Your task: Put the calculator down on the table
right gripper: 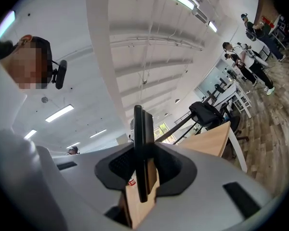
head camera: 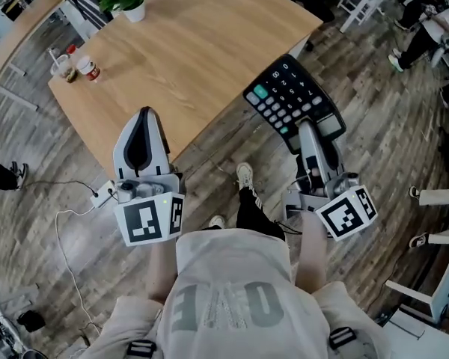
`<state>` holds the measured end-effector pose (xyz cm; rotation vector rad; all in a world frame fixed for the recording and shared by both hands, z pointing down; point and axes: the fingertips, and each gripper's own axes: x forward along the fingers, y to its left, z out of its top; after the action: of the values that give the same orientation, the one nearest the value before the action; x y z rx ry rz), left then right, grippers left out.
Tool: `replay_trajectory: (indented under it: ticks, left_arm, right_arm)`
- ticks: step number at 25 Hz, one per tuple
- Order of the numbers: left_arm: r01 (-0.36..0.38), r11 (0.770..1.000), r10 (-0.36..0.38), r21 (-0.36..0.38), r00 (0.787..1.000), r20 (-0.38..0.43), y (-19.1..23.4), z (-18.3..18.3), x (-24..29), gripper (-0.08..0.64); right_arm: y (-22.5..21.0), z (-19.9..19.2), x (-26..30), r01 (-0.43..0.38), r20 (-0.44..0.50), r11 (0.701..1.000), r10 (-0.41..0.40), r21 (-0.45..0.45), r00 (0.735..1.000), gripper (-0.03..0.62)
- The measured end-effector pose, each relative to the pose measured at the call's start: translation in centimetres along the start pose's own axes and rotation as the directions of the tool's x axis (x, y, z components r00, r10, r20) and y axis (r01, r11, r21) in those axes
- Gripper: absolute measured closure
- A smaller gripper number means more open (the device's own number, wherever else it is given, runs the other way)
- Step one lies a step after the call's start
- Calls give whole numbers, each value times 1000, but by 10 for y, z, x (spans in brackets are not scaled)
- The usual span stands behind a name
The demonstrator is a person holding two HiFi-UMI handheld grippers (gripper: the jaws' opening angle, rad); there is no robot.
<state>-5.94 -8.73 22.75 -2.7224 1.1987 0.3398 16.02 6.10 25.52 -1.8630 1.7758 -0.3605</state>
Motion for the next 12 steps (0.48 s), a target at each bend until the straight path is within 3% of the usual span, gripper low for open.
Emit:
replay_trajectory:
  ticks: [6,12]
  left_arm:
    - [-97,995,97,13,995,-21,10,-24,89,552]
    - [-150,988,149,48,989,18,-9,-23,114,552]
  right_arm:
    - [-59,28,97,-52,-60,999,52,-5,997,489]
    - [-83,43,127,-140,-77,990,138,-16,987,489]
